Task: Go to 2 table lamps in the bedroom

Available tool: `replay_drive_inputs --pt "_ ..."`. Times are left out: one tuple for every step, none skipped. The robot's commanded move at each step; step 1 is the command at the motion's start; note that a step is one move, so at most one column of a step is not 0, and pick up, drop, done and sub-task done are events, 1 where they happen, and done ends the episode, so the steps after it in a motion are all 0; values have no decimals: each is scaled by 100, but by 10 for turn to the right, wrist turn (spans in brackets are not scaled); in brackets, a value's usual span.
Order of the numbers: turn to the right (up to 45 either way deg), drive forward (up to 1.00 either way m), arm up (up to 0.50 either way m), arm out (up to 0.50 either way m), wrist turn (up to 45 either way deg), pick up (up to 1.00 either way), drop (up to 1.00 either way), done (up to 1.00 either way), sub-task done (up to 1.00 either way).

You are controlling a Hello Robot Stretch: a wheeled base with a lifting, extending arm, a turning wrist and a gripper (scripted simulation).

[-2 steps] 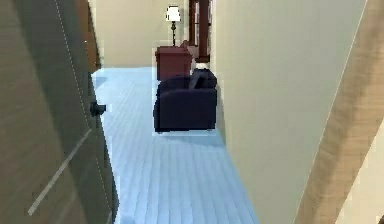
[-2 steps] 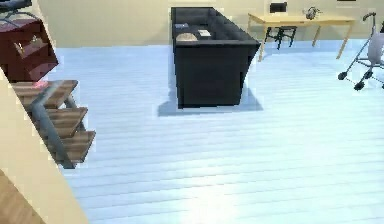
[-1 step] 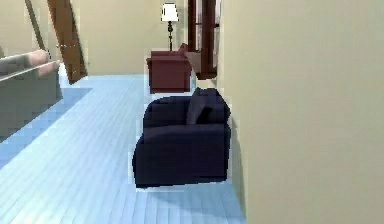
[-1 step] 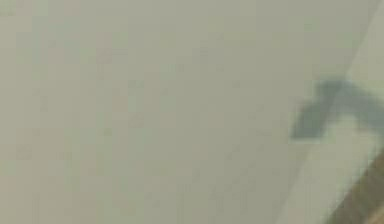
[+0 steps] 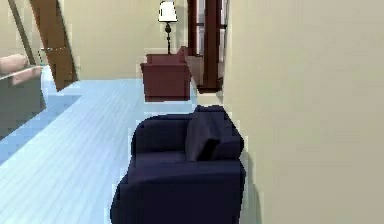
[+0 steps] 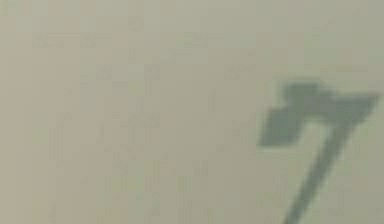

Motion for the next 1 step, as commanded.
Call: replay_drive_inputs --pt "-450 0 0 0 0 0 0 0 0"
